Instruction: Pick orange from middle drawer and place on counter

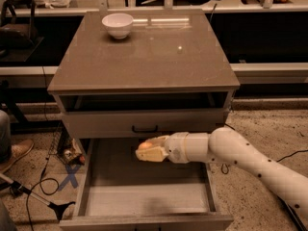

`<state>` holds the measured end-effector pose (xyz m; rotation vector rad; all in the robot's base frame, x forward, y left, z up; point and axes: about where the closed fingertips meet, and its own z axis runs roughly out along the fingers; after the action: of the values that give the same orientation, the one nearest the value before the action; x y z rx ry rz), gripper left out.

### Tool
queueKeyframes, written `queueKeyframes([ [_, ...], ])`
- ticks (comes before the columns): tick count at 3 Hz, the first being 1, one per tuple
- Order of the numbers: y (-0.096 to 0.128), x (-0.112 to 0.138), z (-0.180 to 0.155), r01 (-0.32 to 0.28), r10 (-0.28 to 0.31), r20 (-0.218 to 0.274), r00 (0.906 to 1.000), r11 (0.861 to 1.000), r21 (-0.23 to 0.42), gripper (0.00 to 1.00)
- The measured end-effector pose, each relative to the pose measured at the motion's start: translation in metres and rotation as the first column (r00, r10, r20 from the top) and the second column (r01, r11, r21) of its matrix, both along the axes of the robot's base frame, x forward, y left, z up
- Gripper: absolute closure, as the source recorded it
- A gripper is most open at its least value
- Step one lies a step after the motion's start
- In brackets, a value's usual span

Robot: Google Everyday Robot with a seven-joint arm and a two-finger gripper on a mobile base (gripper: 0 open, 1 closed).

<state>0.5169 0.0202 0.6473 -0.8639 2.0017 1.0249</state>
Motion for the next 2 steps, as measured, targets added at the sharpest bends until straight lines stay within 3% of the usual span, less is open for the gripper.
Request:
queueKeyframes([
  [1,-0.032,0.009,0.051,0.034,-0.041,0.132,0.9904,0.998,0.058,1.00],
  [2,-0.060,0.011,0.105,0.079,-0.101,0.275,0.9560,0.993,0.089,1.00],
])
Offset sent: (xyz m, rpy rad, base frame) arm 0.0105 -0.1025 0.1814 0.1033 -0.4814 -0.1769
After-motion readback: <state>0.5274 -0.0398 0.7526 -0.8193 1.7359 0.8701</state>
